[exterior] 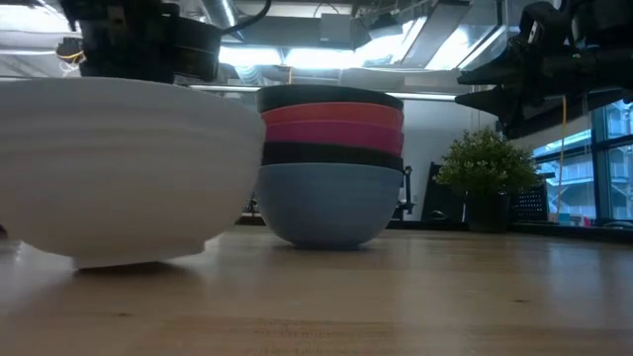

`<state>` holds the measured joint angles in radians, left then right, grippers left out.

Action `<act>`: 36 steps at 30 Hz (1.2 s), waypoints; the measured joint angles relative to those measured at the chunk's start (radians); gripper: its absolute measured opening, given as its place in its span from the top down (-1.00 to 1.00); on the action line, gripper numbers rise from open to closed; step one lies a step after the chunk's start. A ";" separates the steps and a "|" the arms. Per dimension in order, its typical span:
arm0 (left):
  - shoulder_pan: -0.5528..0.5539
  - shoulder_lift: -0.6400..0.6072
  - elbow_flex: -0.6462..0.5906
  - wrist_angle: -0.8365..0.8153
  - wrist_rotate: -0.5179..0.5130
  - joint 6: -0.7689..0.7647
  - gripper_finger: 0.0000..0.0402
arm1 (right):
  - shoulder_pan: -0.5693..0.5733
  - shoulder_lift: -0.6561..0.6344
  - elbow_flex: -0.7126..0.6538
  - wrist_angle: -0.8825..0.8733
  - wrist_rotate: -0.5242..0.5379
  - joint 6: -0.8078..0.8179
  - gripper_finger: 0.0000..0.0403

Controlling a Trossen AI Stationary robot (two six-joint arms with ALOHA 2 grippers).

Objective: Nest bowls inside each other
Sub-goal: Stack the white bowl on top of the black bowl

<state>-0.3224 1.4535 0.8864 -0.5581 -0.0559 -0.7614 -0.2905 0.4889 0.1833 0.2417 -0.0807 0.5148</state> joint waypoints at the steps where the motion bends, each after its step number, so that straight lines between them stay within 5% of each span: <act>1: 0.005 0.000 0.000 0.009 0.007 0.007 1.00 | 0.000 0.000 0.000 0.000 0.000 0.000 0.21; 26: 0.041 -0.373 0.000 -0.028 -0.085 0.059 1.00 | 0.000 0.000 0.000 -0.014 -0.001 -0.029 0.21; 36: 0.116 -0.449 0.000 0.112 -0.147 0.150 1.00 | 0.000 0.000 0.000 -0.039 0.000 -0.038 0.21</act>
<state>-0.2063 1.0045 0.8867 -0.4459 -0.2033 -0.6111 -0.2905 0.4889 0.1833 0.2031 -0.0811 0.4772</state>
